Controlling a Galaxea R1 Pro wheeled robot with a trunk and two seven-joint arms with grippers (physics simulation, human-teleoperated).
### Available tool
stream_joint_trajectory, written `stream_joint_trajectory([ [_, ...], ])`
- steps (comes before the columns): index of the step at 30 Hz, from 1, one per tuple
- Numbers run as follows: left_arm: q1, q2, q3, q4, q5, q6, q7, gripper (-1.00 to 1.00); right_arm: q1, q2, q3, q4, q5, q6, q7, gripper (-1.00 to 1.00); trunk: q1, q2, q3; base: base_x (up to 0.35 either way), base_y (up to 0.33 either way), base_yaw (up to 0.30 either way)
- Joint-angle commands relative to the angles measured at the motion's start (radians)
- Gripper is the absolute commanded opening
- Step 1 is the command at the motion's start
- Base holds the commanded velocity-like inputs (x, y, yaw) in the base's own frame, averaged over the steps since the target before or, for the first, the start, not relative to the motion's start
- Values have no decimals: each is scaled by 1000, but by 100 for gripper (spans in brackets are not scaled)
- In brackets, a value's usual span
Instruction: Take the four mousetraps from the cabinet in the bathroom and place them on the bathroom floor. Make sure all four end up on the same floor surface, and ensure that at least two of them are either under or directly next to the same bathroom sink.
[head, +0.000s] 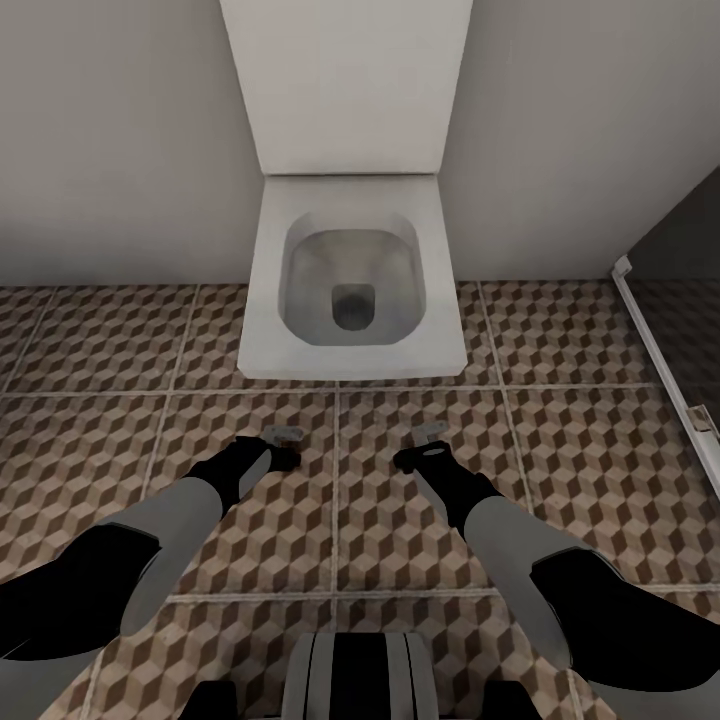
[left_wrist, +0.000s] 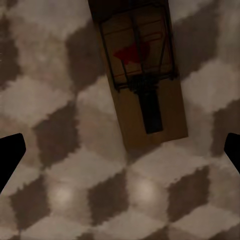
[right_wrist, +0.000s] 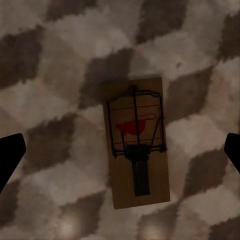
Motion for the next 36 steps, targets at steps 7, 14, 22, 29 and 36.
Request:
stream_joint_trajectory([
  [7,0,1,-7,-1,11,5,7,100,0,0,5,-1,1,7,-4,100,0,0,-1,-6,0,0],
  [14,0,1,-7,-2,11,5,7,100,0,0,5,-1,1,7,-4,100,0,0,-1,-209,0,0],
  [22,0,1,-7,-1,11,5,8,100,0,0,5,-2,1,7,-4,100,0,0,-1,-294,0,0],
  [29,0,1,-7,-1,11,5,8,100,0,0,5,-2,1,7,-4,100,0,0,-1,-295,0,0],
  [36,0,1,-7,-1,11,5,8,100,0,0,5,-1,1,7,-4,100,0,0,-1,-221,0,0],
])
